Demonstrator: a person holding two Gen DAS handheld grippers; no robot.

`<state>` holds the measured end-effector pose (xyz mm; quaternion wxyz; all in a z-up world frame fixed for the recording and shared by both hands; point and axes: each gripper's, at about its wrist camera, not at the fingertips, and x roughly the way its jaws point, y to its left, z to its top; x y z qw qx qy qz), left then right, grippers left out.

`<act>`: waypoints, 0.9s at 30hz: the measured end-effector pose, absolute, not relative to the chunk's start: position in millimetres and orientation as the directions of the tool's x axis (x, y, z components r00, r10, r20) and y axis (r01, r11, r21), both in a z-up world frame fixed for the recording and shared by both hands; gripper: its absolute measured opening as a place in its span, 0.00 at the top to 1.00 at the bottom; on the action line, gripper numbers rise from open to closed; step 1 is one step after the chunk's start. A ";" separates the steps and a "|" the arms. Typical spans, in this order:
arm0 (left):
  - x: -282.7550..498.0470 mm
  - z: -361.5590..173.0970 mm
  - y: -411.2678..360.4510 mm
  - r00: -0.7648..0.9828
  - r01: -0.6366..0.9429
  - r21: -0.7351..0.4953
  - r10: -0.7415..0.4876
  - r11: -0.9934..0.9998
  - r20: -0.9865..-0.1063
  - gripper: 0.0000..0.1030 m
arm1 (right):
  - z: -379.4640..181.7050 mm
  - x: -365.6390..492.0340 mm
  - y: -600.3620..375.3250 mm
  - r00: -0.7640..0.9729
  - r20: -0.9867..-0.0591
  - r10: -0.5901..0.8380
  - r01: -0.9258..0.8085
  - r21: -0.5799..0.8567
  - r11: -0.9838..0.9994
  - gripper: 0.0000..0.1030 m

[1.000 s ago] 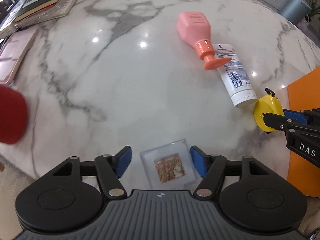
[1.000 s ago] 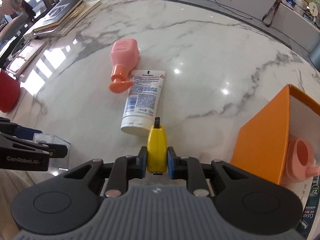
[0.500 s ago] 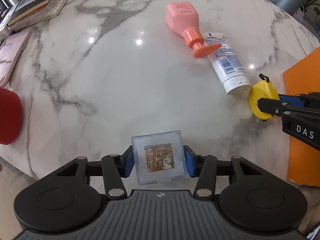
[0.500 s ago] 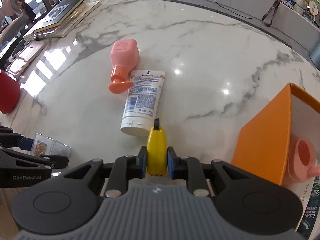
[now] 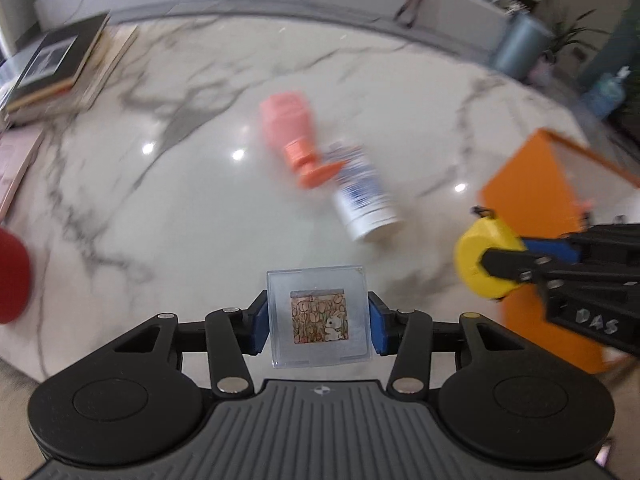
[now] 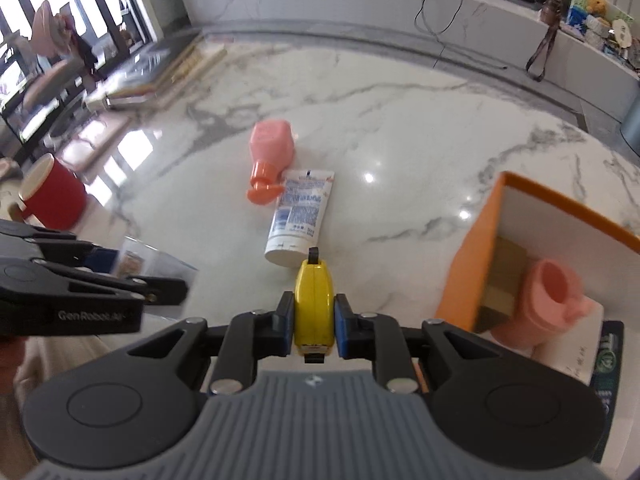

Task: Organize rigid objects
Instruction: 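Grasp the clear square box with the left tool while the right tool grasps the yellow tape measure, then carry the clear box and tape measure over the orange box and lower them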

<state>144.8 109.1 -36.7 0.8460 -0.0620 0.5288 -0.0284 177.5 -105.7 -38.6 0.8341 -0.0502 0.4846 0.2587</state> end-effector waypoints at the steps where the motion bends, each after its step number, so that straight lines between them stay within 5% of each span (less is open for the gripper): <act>1: 143.6 -30.5 101.5 0.453 -0.002 -0.142 -0.126 0.990 -0.883 0.47 | -33.2 174.1 -112.0 0.412 -0.823 0.391 -0.474 0.172 0.863 0.82; 13: 145.8 20.4 17.6 0.567 0.164 -0.199 -0.258 0.966 -0.782 0.47 | 13.3 137.4 -211.9 0.610 -0.687 0.394 -0.328 0.234 0.915 0.82; 27: 169.4 -0.3 -89.8 0.480 0.400 -0.168 -0.362 0.901 -0.799 0.47 | -26.1 145.2 -321.7 0.615 -0.758 0.216 -0.066 0.223 0.973 0.82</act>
